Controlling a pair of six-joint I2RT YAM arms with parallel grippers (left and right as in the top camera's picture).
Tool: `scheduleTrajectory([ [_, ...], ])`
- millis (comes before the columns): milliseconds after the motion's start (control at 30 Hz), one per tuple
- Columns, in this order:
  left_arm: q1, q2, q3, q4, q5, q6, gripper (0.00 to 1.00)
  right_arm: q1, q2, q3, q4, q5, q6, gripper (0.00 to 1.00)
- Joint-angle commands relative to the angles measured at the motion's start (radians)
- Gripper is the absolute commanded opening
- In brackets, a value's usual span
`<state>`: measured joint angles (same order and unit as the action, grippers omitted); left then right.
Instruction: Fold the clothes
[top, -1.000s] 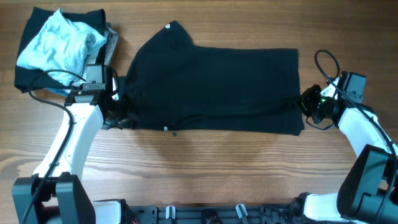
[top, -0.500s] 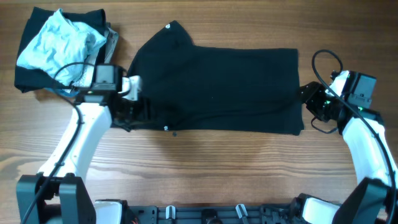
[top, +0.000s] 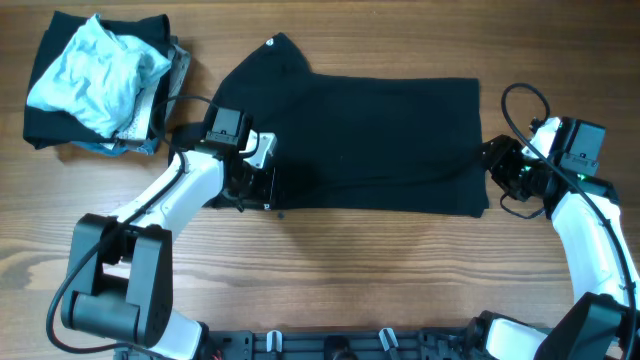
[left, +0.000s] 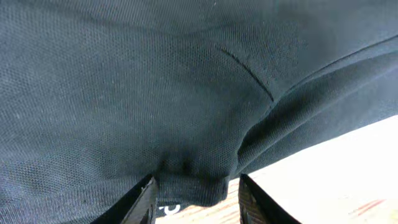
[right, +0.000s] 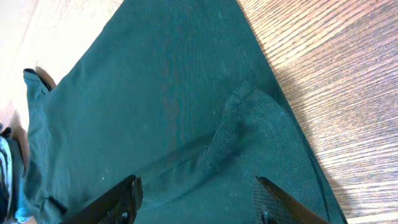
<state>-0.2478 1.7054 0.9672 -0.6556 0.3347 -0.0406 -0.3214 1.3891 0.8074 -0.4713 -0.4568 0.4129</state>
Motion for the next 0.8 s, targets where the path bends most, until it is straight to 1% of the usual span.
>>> scheduleTrajectory([
  [0,-0.004,0.029,0.014,0.019,-0.006,0.011,0.28,0.004,-0.005,0.000,0.000,-0.012,-0.020,0.61],
  [33,-0.004,0.041,0.014,0.020,-0.006,0.011,0.20,0.004,-0.005,0.000,0.000,-0.012,-0.020,0.61],
  [100,-0.004,0.048,0.014,0.017,-0.003,0.010,0.16,0.004,-0.005,0.000,0.000,-0.012,-0.020,0.61],
  [133,-0.004,0.048,0.014,0.016,-0.002,0.010,0.06,0.004,-0.005,0.000,0.000,-0.012,-0.021,0.61],
  [167,-0.004,0.047,0.014,0.012,-0.002,0.007,0.04,0.004,-0.005,0.000,0.000,-0.012,-0.021,0.61],
  [233,-0.003,0.047,0.021,0.007,-0.003,0.007,0.04,0.004,-0.005,0.000,0.000,-0.012,-0.021,0.61],
  [300,-0.003,0.045,0.068,-0.026,-0.002,0.007,0.04,0.004,-0.005,0.000,0.000,-0.012,-0.021,0.61],
  [367,-0.003,0.043,0.152,-0.043,-0.003,0.008,0.04,0.004,-0.005,0.000,0.000,-0.008,-0.019,0.61],
  [467,-0.003,0.043,0.177,0.064,-0.025,0.008,0.04,0.004,-0.005,0.000,0.002,-0.004,-0.019,0.61],
  [633,-0.003,0.044,0.177,0.175,-0.101,0.011,0.04,0.004,-0.005,0.000,0.002,0.015,-0.019,0.62],
  [667,-0.003,0.044,0.177,0.218,-0.101,0.011,0.08,0.004,-0.005,0.000,0.002,0.014,-0.018,0.62],
  [700,-0.003,0.044,0.177,0.255,-0.101,0.011,0.33,0.004,-0.005,0.000,0.002,0.014,-0.018,0.62],
  [733,-0.003,0.043,0.177,0.277,-0.101,0.011,0.63,0.004,-0.005,0.000,0.002,0.014,-0.018,0.62],
  [767,-0.003,0.043,0.178,0.278,-0.101,0.011,0.67,0.004,-0.005,0.000,-0.002,0.014,-0.019,0.62],
])
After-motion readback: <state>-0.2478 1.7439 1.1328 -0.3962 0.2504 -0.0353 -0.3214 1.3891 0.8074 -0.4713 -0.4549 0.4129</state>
